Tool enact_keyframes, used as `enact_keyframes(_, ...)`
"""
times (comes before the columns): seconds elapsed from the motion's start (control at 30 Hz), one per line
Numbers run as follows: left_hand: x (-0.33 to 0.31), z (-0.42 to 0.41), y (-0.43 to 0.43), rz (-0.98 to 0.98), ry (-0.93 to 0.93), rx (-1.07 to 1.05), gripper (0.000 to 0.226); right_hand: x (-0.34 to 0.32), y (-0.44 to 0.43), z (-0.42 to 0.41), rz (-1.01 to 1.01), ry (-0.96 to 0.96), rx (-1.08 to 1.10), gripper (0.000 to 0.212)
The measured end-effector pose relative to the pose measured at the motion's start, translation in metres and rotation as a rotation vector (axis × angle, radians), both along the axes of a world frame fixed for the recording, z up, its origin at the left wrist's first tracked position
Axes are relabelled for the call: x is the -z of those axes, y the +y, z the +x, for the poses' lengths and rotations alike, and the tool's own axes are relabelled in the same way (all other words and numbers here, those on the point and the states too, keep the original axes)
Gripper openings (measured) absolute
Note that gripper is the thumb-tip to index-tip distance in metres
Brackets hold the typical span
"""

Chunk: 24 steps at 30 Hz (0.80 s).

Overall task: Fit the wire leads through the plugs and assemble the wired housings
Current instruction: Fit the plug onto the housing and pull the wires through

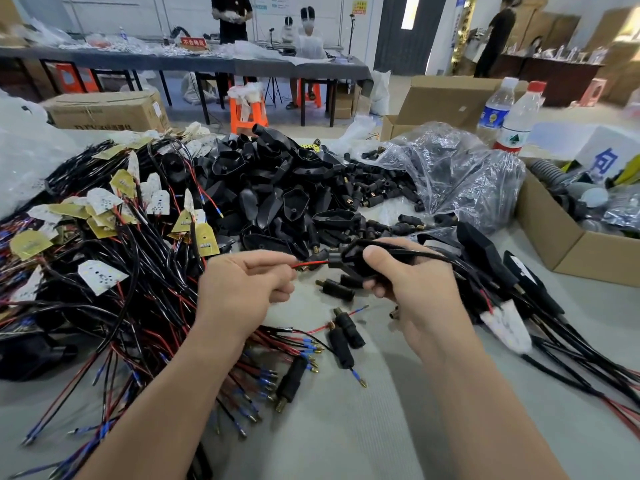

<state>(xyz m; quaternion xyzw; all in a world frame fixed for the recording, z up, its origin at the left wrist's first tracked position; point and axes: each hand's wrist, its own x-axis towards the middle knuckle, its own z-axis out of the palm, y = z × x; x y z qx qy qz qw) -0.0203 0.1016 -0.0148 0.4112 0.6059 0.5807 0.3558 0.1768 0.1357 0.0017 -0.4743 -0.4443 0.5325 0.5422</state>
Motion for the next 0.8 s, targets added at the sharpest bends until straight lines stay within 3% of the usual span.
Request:
enact_keyframes(0.1, 0.003, -0.006, 0.002, 0.115, 0.091, -0.201, 0.031, 0.001, 0.003, 0.001, -0.082, 0.153, -0.028, 0.006)
enact_keyframes(0.23, 0.007, -0.002, 0.000, 0.213, 0.128, -0.310, 0.029, 0.003, 0.005, -0.007, -0.244, 0.357, -0.031, 0.009)
enact_keyframes(0.33, 0.005, -0.009, 0.001, 0.235, 0.038, -0.355, 0.029, 0.000, 0.012, 0.005, -0.319, 0.578, 0.020, 0.005)
enact_keyframes(0.4, 0.003, -0.012, 0.004, 0.185, -0.093, -0.266, 0.032, 0.001, 0.012, 0.007, -0.254, 0.657, -0.053, 0.014)
enact_keyframes(0.5, 0.001, -0.005, 0.005, 0.084, -0.312, -0.042, 0.037, 0.007, 0.001, -0.004, -0.067, 0.375, -0.234, 0.048)
enact_keyframes(0.57, 0.002, -0.002, 0.004, 0.046, -0.428, 0.113, 0.041, 0.012, -0.003, -0.012, 0.117, -0.099, -0.256, 0.062)
enact_keyframes(0.63, 0.002, -0.002, 0.004, 0.034, -0.565, 0.253, 0.042, 0.018, -0.004, -0.018, 0.245, -0.476, -0.267, 0.062)
enact_keyframes(0.67, 0.002, -0.003, 0.004, 0.034, -0.619, 0.297, 0.040, 0.019, -0.003, -0.019, 0.252, -0.533, -0.271, 0.059)
enact_keyframes(0.8, 0.000, -0.008, 0.005, 0.084, -0.717, 0.248, 0.040, 0.017, -0.003, -0.017, 0.180, -0.429, -0.265, 0.039)
